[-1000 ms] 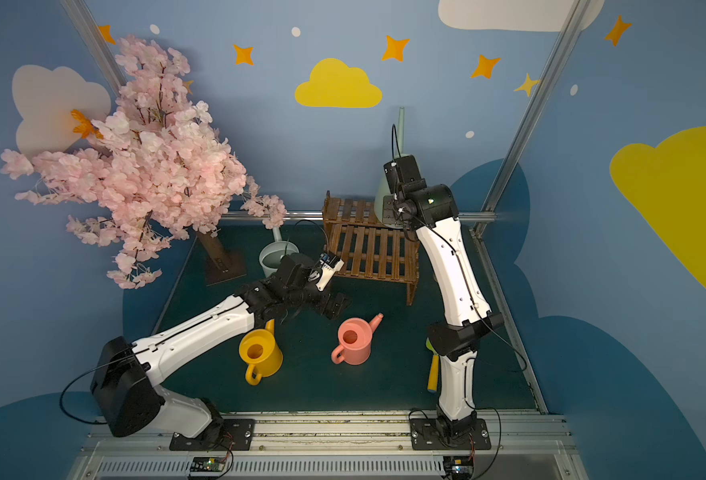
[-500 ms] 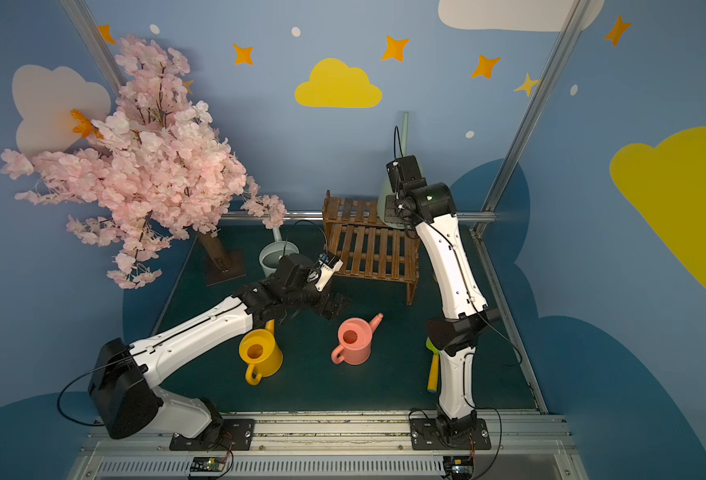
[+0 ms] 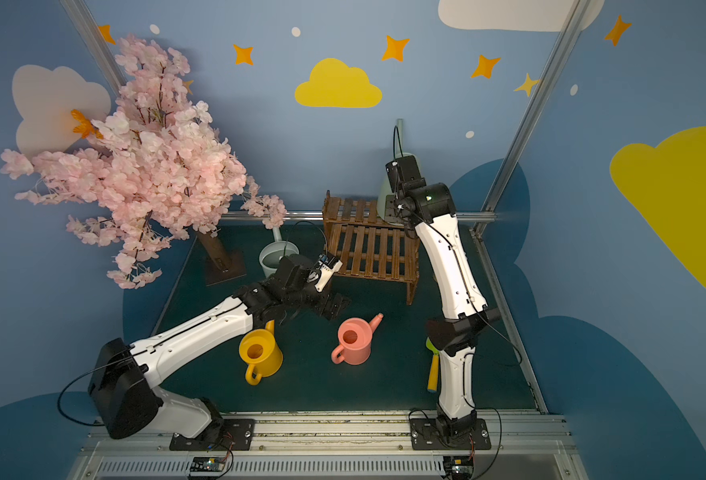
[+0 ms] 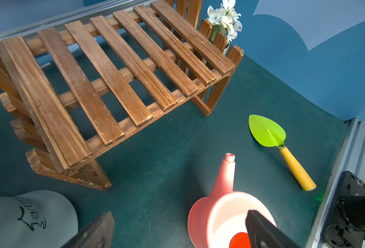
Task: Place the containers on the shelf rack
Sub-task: 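Place the container on the shelf.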
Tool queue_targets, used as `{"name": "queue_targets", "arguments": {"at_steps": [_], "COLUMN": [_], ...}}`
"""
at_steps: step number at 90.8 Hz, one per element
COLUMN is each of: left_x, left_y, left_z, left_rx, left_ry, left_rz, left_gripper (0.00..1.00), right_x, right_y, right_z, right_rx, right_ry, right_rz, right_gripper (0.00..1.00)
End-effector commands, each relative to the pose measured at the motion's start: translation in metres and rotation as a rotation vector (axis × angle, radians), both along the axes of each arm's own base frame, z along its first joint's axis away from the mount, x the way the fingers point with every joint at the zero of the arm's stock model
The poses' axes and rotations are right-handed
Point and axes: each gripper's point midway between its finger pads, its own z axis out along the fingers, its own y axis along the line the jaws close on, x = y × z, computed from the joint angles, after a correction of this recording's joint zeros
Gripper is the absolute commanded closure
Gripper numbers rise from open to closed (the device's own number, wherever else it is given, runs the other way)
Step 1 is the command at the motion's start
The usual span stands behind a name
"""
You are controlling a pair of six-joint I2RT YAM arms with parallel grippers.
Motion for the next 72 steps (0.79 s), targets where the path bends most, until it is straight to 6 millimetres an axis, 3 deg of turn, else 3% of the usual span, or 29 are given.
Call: {"name": "queue_targets", "arguments": {"at_steps": [1,28,72], "left_x": [-0.003,-0.011,-0.056], "left_y": [0.003,0.008,0.021], "left_z": [0.004,0.005,-0.002], "left_rx": [-0.008,-0.012,-0.073], "left_ry": [-0.008,-0.003,0.045], "left_rz": [0.002,-0.009,-0.090], "left_gripper": [0.00,0.00,0.00], "right_x": [-0.002,-0.011,-0.031], "right_y": [0.001,0.003,-0.007], "right_z": [0.014,0.026,0.036], "right_rx": [0.013,0.022,0.003], "right_ry": [-0.045,-0.067,-0.074], "right_rz": [-0.014,0.001,0.010], "right_gripper": [0.61,0.57,0.43]}}
